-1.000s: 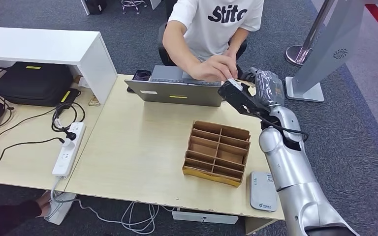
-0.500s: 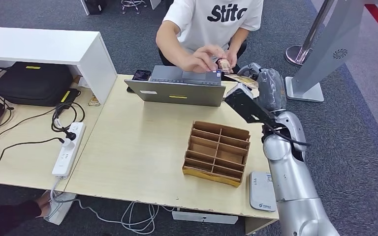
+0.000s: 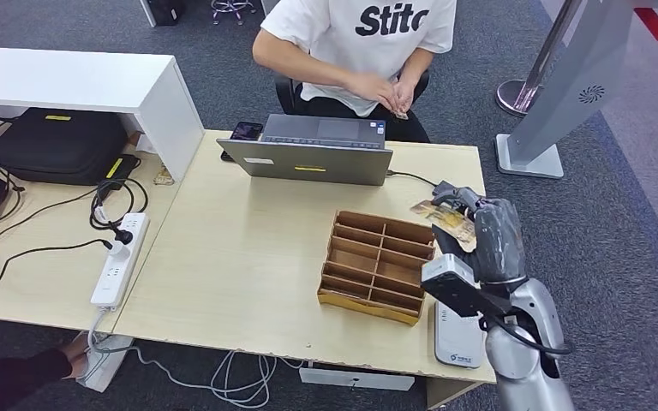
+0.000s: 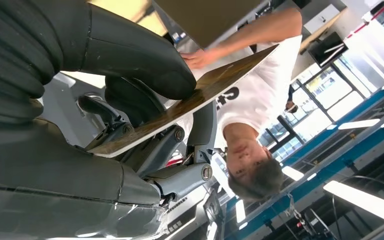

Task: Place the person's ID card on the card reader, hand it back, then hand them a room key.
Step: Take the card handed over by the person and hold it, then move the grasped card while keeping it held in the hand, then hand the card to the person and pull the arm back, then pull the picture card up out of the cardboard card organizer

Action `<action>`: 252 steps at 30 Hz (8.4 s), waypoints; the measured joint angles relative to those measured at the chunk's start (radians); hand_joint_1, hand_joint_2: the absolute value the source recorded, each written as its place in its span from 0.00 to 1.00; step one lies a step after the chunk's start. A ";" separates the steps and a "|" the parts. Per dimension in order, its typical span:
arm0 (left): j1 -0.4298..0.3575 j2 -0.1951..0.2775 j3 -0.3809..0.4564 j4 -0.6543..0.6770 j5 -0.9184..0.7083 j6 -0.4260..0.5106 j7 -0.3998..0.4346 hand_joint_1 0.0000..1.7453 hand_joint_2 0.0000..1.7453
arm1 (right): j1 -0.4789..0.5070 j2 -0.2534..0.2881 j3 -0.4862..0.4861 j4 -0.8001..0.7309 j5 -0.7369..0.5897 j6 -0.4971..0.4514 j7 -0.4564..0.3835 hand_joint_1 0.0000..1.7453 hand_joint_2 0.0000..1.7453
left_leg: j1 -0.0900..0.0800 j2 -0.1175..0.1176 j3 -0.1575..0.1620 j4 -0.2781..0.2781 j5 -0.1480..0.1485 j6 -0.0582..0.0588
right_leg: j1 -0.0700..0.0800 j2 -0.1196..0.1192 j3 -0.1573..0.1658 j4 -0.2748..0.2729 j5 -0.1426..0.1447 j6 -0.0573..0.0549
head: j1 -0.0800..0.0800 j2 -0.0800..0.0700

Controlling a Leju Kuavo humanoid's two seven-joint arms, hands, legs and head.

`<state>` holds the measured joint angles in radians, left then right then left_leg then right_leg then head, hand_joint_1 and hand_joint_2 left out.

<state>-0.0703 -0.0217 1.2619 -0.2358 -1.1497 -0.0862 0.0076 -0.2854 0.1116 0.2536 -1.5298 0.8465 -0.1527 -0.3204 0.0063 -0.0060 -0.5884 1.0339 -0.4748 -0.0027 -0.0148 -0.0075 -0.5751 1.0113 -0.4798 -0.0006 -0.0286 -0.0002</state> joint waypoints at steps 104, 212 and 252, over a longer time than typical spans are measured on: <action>-0.013 0.011 0.095 0.000 -0.068 -0.021 0.001 0.00 1.00 | -0.589 -0.220 0.413 0.460 -0.177 0.465 0.216 1.00 1.00 | 0.004 0.004 -0.006 0.000 0.009 -0.005 | 0.003 0.006 -0.006 0.003 0.010 -0.005 | 0.000 0.000; -0.001 -0.023 0.101 0.002 -0.032 0.034 0.014 0.00 1.00 | 0.139 -0.104 0.375 0.218 0.565 -0.027 0.407 0.00 1.00 | 0.006 0.005 -0.008 -0.001 0.005 -0.008 | 0.005 0.006 -0.011 0.002 0.008 -0.008 | 0.000 0.000; -0.002 -0.031 0.111 0.002 -0.029 0.040 0.014 0.00 1.00 | 0.165 -0.045 0.273 0.215 0.573 -0.008 0.411 0.92 1.00 | 0.006 0.005 -0.008 -0.001 0.005 -0.008 | 0.005 0.006 -0.011 0.002 0.008 -0.008 | 0.000 0.000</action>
<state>-0.0719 -0.0526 1.3733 -0.2335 -1.1789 -0.0464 0.0217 -0.1206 0.0666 0.5264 -1.3149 1.4198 -0.1604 0.0910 0.0125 -0.0011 -0.5963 1.0333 -0.4694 -0.0108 -0.0095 -0.0013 -0.5856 1.0132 -0.4722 -0.0082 -0.0285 -0.0002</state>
